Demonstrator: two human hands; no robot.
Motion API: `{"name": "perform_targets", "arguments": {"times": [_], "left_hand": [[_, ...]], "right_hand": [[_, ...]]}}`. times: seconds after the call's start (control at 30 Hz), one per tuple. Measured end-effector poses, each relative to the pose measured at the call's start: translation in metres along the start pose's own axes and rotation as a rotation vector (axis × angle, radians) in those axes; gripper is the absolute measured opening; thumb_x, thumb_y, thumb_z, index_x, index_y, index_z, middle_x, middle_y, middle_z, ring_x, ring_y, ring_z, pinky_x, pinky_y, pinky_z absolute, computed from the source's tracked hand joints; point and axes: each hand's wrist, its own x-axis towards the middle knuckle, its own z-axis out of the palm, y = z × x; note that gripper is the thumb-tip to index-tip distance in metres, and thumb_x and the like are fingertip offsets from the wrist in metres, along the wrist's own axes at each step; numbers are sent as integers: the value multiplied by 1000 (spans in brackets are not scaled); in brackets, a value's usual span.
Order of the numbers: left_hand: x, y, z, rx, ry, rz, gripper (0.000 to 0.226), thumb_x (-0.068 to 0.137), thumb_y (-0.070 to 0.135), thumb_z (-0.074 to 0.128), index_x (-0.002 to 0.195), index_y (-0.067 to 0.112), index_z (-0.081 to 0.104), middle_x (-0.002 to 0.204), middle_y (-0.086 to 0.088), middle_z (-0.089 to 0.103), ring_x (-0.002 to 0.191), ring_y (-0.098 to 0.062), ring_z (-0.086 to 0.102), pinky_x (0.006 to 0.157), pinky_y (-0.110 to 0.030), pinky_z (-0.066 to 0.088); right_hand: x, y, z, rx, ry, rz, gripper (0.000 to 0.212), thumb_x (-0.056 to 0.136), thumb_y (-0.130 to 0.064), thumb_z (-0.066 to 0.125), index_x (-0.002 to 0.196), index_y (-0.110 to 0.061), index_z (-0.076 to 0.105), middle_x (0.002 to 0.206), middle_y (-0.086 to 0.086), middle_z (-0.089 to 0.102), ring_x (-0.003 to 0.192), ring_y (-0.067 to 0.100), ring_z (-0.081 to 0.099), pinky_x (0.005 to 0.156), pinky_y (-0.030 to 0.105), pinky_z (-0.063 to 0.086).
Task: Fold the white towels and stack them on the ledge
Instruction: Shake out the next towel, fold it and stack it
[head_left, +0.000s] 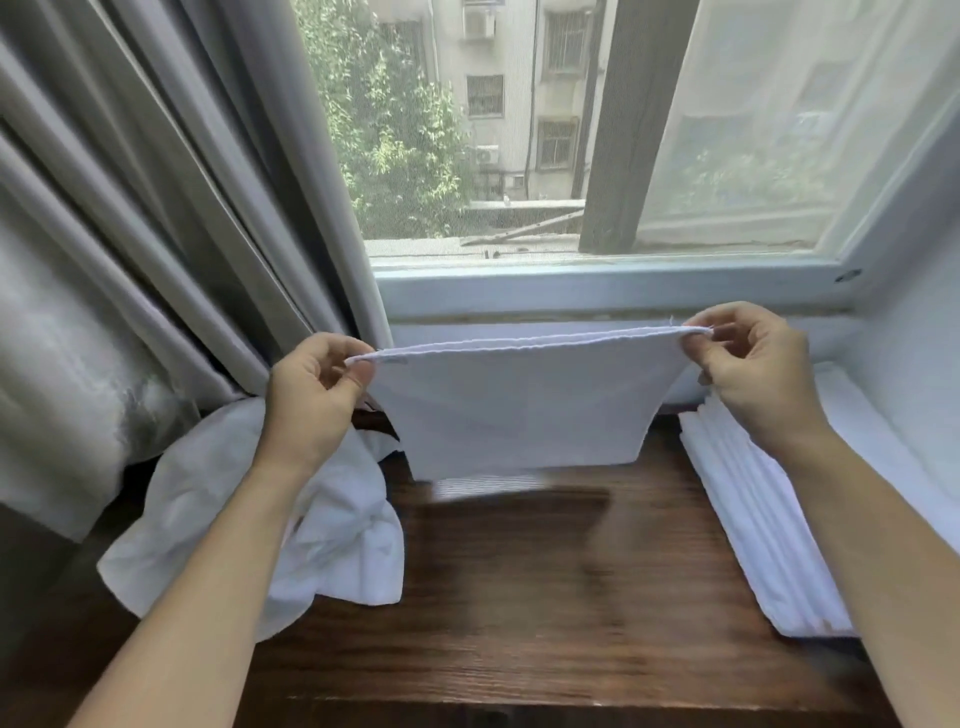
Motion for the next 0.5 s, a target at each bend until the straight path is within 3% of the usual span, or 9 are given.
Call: {"name": "perform_targets", "arguments": {"times": [0.1,0.23,0.3,0.37,0.5], "left_hand": [[-24,4,-4,0,-74,-29,24,94,1,68,90,24,70,83,0,75,81,-17,74,68,-28,58],[-80,-32,-13,108,-199,-189,34,92,-5,68,89,28,75,88,2,76,86,-21,72,83,-41,60],[-116,-57,-12,174,-266,-328,30,93,4,71,89,33,76,90,5,76,86,-18,72,85,-43,61],[-151,-79,-10,259,-337,-423,24,94,13,73,87,37,75,89,13,76,86,-13,71,81,-35,59],[-206,-99,-10,369,-473,-492,17,94,16,72,85,31,73,88,22,73,90,2,67,78,-20,48]], "right_hand": [[-21,5,-11,-13,-51,28,20,93,-2,71,86,-20,69,83,11,73,61,21,69,50,25,53],[-82,47,-15,-63,-194,149,26,90,7,69,84,-18,72,78,7,75,76,28,73,68,41,57],[-120,75,-15,-119,-285,230,28,89,4,72,81,-23,73,78,0,74,70,17,69,66,30,54],[-158,100,-13,-149,-356,321,31,89,4,72,78,-25,72,72,-1,71,58,10,61,57,23,49],[-217,128,-11,-230,-457,503,28,89,4,69,77,-21,70,68,5,71,50,10,57,52,28,51]]}}
